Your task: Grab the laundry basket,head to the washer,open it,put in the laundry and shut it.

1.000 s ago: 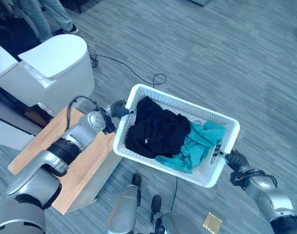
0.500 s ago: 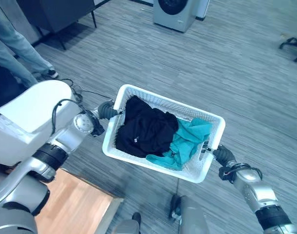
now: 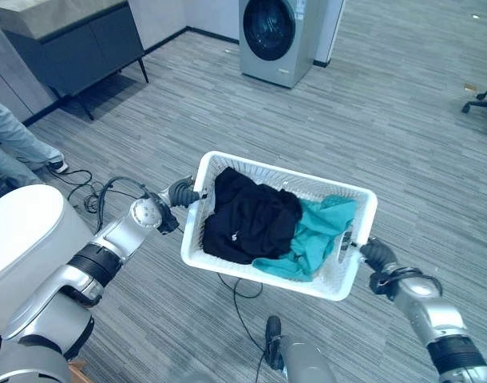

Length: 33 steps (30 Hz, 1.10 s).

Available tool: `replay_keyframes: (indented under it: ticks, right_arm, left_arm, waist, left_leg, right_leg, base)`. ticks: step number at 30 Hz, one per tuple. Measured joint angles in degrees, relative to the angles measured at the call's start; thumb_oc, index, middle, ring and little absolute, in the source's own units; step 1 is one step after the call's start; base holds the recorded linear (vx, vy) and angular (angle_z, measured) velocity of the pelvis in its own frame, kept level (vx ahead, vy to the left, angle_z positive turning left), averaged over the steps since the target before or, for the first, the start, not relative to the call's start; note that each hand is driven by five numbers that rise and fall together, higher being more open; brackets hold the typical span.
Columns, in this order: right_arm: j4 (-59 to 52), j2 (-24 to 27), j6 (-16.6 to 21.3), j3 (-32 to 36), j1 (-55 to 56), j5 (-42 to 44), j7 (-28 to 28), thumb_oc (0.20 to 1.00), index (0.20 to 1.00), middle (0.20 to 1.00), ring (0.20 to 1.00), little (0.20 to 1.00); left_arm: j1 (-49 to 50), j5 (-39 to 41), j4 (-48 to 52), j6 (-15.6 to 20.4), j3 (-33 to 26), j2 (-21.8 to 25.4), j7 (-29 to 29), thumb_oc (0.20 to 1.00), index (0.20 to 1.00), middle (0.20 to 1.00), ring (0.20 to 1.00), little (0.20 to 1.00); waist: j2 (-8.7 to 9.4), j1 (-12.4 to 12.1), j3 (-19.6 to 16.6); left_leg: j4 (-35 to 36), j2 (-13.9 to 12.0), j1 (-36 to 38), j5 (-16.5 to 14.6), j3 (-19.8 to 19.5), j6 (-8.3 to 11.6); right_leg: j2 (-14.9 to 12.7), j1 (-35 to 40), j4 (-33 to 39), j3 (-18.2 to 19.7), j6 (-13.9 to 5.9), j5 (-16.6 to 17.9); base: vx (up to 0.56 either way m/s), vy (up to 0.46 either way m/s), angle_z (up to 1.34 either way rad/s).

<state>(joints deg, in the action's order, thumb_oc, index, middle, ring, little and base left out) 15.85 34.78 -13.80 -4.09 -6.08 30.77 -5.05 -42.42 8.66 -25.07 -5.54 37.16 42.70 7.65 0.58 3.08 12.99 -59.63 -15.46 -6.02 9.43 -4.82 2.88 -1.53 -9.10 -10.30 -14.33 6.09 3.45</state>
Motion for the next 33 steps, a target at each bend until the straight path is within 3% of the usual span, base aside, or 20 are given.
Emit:
replay_keyframes:
  ticks: [2,3,5,6,7,9,13,15,16,19,20,21,22,23,24,26,28,29,32,33]
  right_arm:
    - [-0.3,-0.3,0.1,-0.1,1.0,0.2,0.6,0.200,0.200,0.200,0.200,0.200]
    - [-1.3,-0.3,-0.1,-0.1,1.5,0.3,1.3,0.200,0.200,0.200,0.200,0.200]
    - [-2.8,0.2,-0.1,-0.1,1.2,0.3,1.7,0.200,0.200,0.200,0.200,0.200]
    - [-3.4,0.2,-0.1,-0.3,1.3,0.3,2.4,0.200,0.200,0.200,0.200,0.200]
    - [-3.1,-0.1,-0.1,-0.8,0.8,0.3,2.6,0.200,0.200,0.200,0.200,0.200]
    - [-2.9,-0.3,0.0,-2.3,0.1,0.4,2.9,0.200,0.200,0.200,0.200,0.200]
    - [-2.3,-0.4,0.0,-4.8,-1.4,0.4,3.8,0.200,0.200,0.200,0.200,0.200]
    - [-1.5,-0.2,-0.1,-6.3,-2.9,0.4,4.1,0.200,0.200,0.200,0.200,0.200]
    - [-2.0,0.3,-0.1,-6.7,-2.5,0.4,4.2,0.200,0.200,0.200,0.200,0.200]
    - [-1.6,0.0,-0.1,-6.4,-3.5,0.4,4.6,0.200,0.200,0.200,0.200,0.200]
    - [-1.1,-0.8,-0.1,-6.4,-3.9,0.4,4.4,0.200,0.200,0.200,0.200,0.200]
    - [0.6,-3.0,0.0,-6.6,-7.0,0.3,3.6,0.200,0.200,0.200,0.200,0.200]
    - [1.4,-4.4,0.0,-6.6,-6.9,0.2,3.7,0.200,0.200,0.200,0.200,0.200]
    - [1.3,-4.9,-0.1,-6.9,-6.1,0.2,3.7,0.200,0.200,0.200,0.200,0.200]
    - [1.6,-5.5,-0.1,-7.2,-6.1,-0.2,3.6,0.200,0.200,0.200,0.200,0.200]
    - [2.5,-6.8,0.0,-7.2,-7.1,-1.2,3.4,0.200,0.200,0.200,0.200,0.200]
    - [2.5,-7.1,0.0,-7.3,-6.7,-1.4,3.3,0.200,0.200,0.200,0.200,0.200]
    - [2.7,-6.8,0.0,-6.4,-6.0,-2.4,2.4,0.200,0.200,0.200,0.200,0.200]
    - [2.7,-4.2,0.3,-6.0,-6.1,-2.3,2.4,0.200,0.200,0.200,0.200,0.200]
    - [3.2,-3.8,0.3,-6.1,-6.3,-2.3,2.3,0.200,0.200,0.200,0.200,0.200]
  left_arm:
    - [-0.1,0.3,0.2,-0.5,0.5,-0.1,0.1,0.200,0.200,0.200,0.200,0.200]
    - [-0.3,0.4,0.3,-0.5,0.8,-0.1,0.1,0.200,0.200,0.200,0.200,0.200]
    - [-0.7,0.6,0.1,-0.6,0.8,0.5,0.0,0.200,0.200,0.200,0.200,0.200]
    - [-1.4,0.6,0.0,-0.6,0.8,0.5,-0.2,0.200,0.200,0.200,0.200,0.200]
    - [-3.3,0.6,-1.0,-0.6,1.6,0.4,-0.4,0.200,0.200,0.200,0.200,0.200]
    - [-4.8,0.5,-1.6,-0.8,2.0,1.2,-0.4,0.200,0.200,0.200,0.200,0.200]
    - [-4.8,0.9,-4.0,-0.7,2.4,1.4,-0.3,0.200,0.200,0.200,0.200,0.200]
    - [-4.8,2.2,-4.7,-0.7,2.7,1.9,-0.3,0.200,0.200,0.200,0.200,0.200]
    - [-4.5,2.3,-4.5,-0.6,3.1,2.2,-0.3,0.200,0.200,0.200,0.200,0.200]
    - [-4.5,2.3,-2.7,-0.7,4.2,4.0,-0.6,0.200,0.200,0.200,0.200,0.200]
    - [-4.5,2.6,-2.6,-0.6,4.3,4.8,-0.4,0.200,0.200,0.200,0.200,0.200]
    - [-4.9,2.6,-2.9,-0.8,4.4,7.0,-0.4,0.200,0.200,0.200,0.200,0.200]
    - [-5.2,2.6,-3.0,-0.8,4.3,7.2,-0.4,0.200,0.200,0.200,0.200,0.200]
    - [-5.5,2.6,-2.9,-0.8,4.2,7.1,-0.7,0.200,0.200,0.200,0.200,0.200]
    - [-6.0,2.5,-2.4,-0.6,4.3,7.7,-0.5,0.200,0.200,0.200,0.200,0.200]
    - [-6.0,2.4,-2.1,-0.9,4.4,9.3,-0.1,0.200,0.200,0.200,0.200,0.200]
    - [-5.9,2.2,-1.6,-0.9,4.4,9.4,0.0,0.200,0.200,0.200,0.200,0.200]
    - [-5.9,2.2,-0.8,-0.9,4.6,9.2,0.1,0.200,0.200,0.200,0.200,0.200]
    - [-6.0,2.1,0.1,-0.6,4.7,8.4,0.2,0.200,0.200,0.200,0.200,0.200]
    - [-5.8,2.1,0.1,-0.6,5.0,8.2,0.2,0.200,0.200,0.200,0.200,0.200]
  waist:
    - [1.48,-1.2,1.0]
    - [2.50,-1.3,1.3]
    - [2.39,-2.9,1.5]
    - [2.37,-4.1,1.6]
    - [1.42,-5.7,1.6]
    - [-0.18,-7.2,1.7]
    - [-0.19,-8.0,1.7]
    - [-0.38,-8.1,1.7]
    - [-0.84,-8.5,0.8]
    - [0.64,-9.7,0.4]
    - [2.40,-11.2,-0.3]
    - [2.07,-12.4,-1.0]
    - [2.00,-12.8,-1.1]
    - [2.58,-13.0,-1.5]
    - [2.67,-12.6,-1.4]
    - [2.22,-12.6,-1.2]
    - [1.55,-12.0,-1.1]
    - [0.28,-11.1,-0.6]
    - [-1.13,-6.7,-0.4]
    - [-1.15,-6.3,-0.5]
  left_leg:
    - [-2.8,-1.9,-6.9,-2.0,5.9,-0.17]
    - [-0.6,-0.4,-9.8,-6.2,7.2,0.21]
    - [8.6,3.1,-14.5,-8.4,8.3,1.91]
    - [15.8,4.2,-15.4,-9.4,8.4,3.38]
    - [29.9,3.8,-16.5,-8.6,10.8,4.10]
    - [50.9,3.9,-15.0,-6.9,11.7,5.41]
    - [58.6,6.0,-13.9,-7.1,8.4,5.45]
    - [57.1,6.6,-12.3,-7.9,6.6,4.14]
    - [56.0,7.7,-9.2,-7.6,5.7,4.27]
    - [51.2,11.7,-9.7,-6.9,6.5,4.97]
    - [50.0,13.4,-9.7,-7.5,8.4,5.76]
    - [39.6,15.1,-11.4,-12.3,9.5,-2.34]
    - [40.1,15.8,-10.0,-11.6,10.7,-3.88]
    - [42.6,16.7,-8.4,-11.3,11.7,-3.42]
    - [44.3,17.7,-6.1,-12.3,12.3,-4.79]
    - [45.3,18.2,-3.7,-13.5,13.5,-6.34]
    - [46.5,18.8,-1.3,-13.5,13.4,-5.92]
    - [50.1,20.1,4.1,-13.0,13.4,-6.67]
    - [53.6,20.9,7.7,-14.0,10.9,-3.86]
    - [54.2,20.7,8.4,-15.9,11.9,1.29]
  right_leg:
    - [0.6,5.3,3.2,0.7,1.06,-1.7]
    - [0.3,6.8,4.9,2.2,1.31,-1.4]
    - [-0.2,9.3,7.0,2.6,0.65,-1.9]
    - [-0.2,10.2,8.1,3.0,0.82,-1.4]
    - [1.1,12.4,10.6,1.8,0.01,-2.0]
    - [2.3,15.9,13.3,-3.0,-1.27,-0.4]
    - [1.0,21.1,14.4,-4.2,-4.33,-5.8]
    - [0.3,24.1,14.8,-1.7,-7.19,-9.3]
    - [0.1,27.4,15.1,3.8,-10.48,-11.4]
    - [-1.3,25.5,2.9,6.4,-8.13,-16.2]
    - [-2.8,24.6,-0.2,7.4,-6.60,-16.0]
    - [-6.4,21.6,-10.3,7.4,-10.08,-18.4]
    - [-8.0,18.2,-20.0,9.4,-14.50,-19.1]
    - [-8.7,14.3,-28.4,10.8,-16.48,-18.0]
    - [-8.9,9.5,-37.9,11.7,-18.33,-13.5]
    - [-10.5,3.3,-48.4,10.1,-18.50,-9.6]
    - [-12.2,0.5,-50.9,7.5,-17.55,-9.1]
    - [-16.5,-2.9,-48.2,1.5,-13.77,-11.8]
    - [-13.9,-5.5,-27.5,-4.1,-10.48,-10.9]
    - [-12.0,-5.3,-19.6,-5.3,-7.98,-9.5]
  base:
    - [0.34,-0.269,0.08]
    - [0.24,-0.063,0.03]
    - [0.31,-0.014,-0.09]
    - [0.42,0.034,-0.20]
    - [0.45,0.043,-0.26]
    - [0.47,0.013,-0.29]
    - [0.43,0.011,-0.24]
    - [0.47,0.069,-0.39]
    - [0.69,0.124,-0.27]
    - [0.60,0.148,0.05]
    - [0.53,0.221,-0.31]
    - [0.43,0.225,-0.40]
    - [0.37,0.223,-0.26]
    - [0.43,0.263,0.16]
    - [0.30,0.189,0.08]
    - [0.30,0.116,-0.10]
    - [0.42,0.032,-0.08]
    - [0.33,-0.046,0.08]
    - [0.33,-0.193,0.41]
    - [0.23,-0.181,0.06]
